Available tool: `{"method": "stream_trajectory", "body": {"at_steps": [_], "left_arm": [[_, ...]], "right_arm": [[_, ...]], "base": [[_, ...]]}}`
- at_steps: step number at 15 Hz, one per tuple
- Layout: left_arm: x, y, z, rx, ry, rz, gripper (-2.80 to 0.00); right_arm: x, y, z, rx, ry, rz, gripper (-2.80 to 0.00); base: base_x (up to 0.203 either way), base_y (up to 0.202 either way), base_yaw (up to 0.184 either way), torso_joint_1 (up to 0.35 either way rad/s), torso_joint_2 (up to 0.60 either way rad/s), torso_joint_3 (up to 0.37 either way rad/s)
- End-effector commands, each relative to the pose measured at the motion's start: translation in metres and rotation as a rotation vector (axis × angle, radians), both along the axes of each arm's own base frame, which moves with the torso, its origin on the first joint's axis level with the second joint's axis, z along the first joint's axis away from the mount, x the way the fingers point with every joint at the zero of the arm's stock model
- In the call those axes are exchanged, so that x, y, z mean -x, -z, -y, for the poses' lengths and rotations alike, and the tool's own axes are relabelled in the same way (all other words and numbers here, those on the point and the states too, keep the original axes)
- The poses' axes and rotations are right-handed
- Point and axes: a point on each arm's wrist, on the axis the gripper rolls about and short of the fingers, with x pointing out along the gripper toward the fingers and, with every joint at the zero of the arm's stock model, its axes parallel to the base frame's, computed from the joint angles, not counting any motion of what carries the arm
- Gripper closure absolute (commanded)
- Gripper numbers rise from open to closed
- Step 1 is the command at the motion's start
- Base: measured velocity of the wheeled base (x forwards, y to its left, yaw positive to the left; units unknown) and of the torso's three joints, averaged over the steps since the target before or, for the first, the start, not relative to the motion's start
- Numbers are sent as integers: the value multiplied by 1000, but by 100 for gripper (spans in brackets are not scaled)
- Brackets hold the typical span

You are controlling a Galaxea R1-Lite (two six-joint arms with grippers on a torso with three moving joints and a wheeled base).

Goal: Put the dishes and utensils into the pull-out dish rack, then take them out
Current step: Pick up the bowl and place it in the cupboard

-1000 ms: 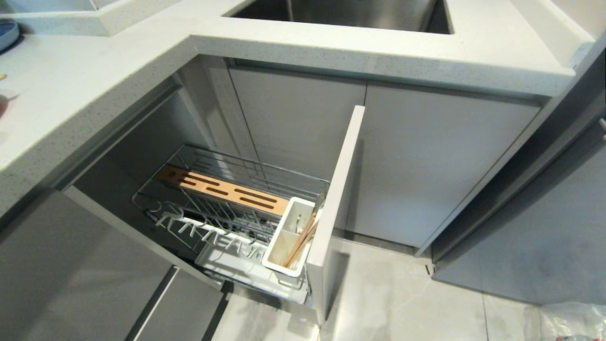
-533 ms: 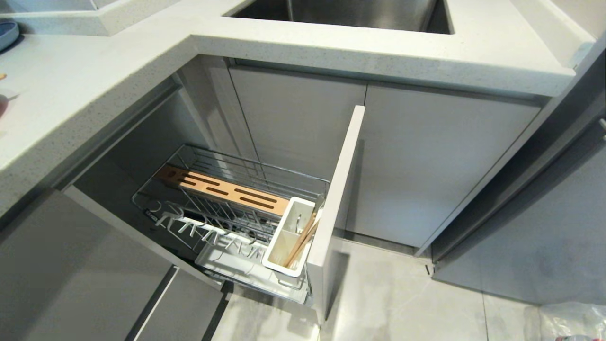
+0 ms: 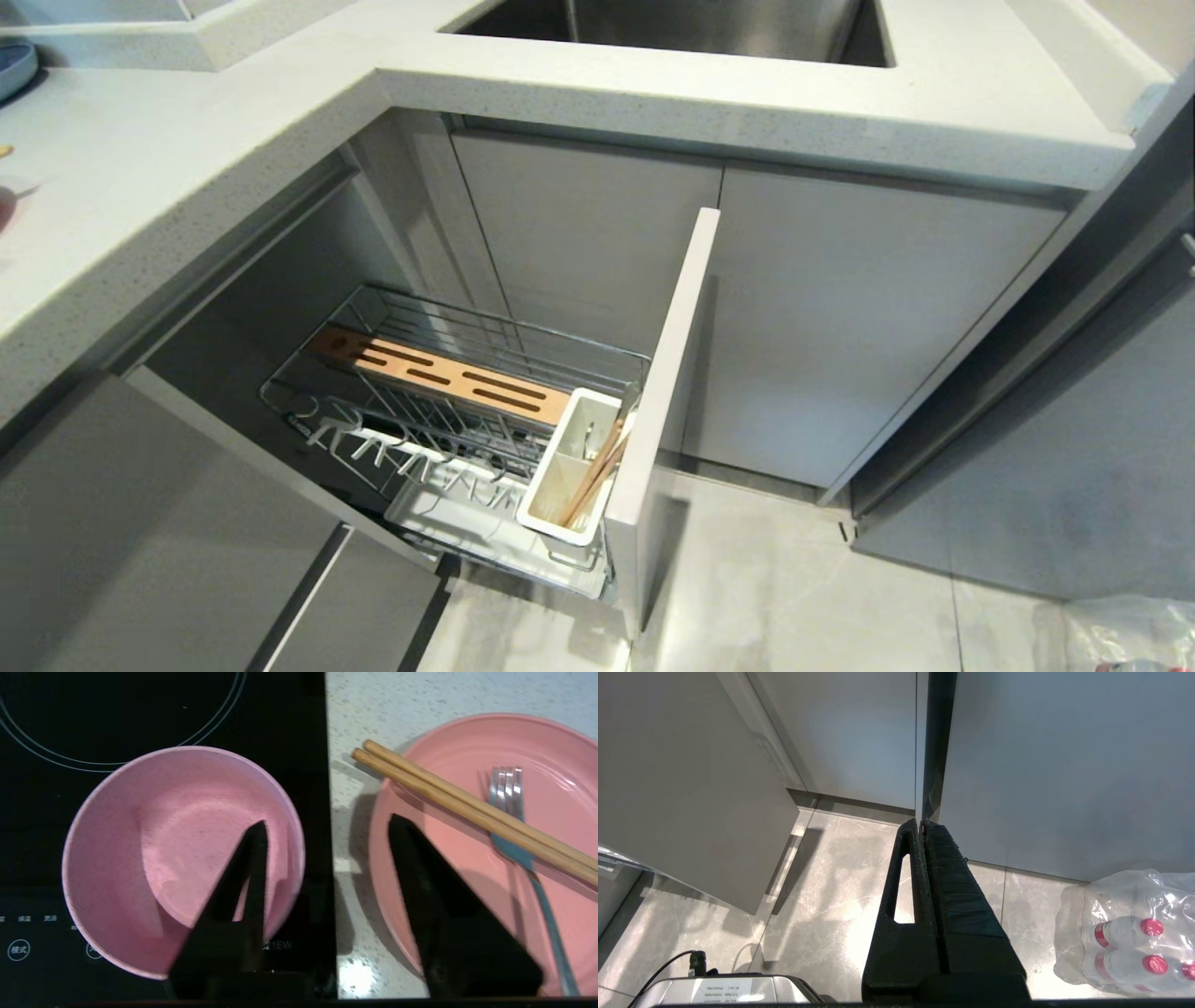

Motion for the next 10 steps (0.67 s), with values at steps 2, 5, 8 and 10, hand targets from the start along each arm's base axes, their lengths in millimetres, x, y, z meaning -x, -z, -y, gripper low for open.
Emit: {"method": "stream_trajectory", "body": {"at_steps": [2, 5, 8, 10], "left_arm": [[-2, 6, -11, 40, -14, -8, -280], [-4, 14, -20, 93, 21, -2, -280], [-4, 23, -26, 137, 32, -7, -280], [-3, 26, -29, 149, 23, -11, -280]], "right_arm": [[0, 0, 0, -1, 0, -1, 0], [0, 0, 0, 0, 0, -1, 0], [0, 0, 0, 0, 0, -1, 0], [0, 0, 0, -1, 0, -1, 0]], "base": [[0, 0, 0, 0, 0, 0], [0, 0, 0, 0, 0, 0], [0, 0, 0, 0, 0, 0], [0, 0, 0, 0, 0, 0]]}}
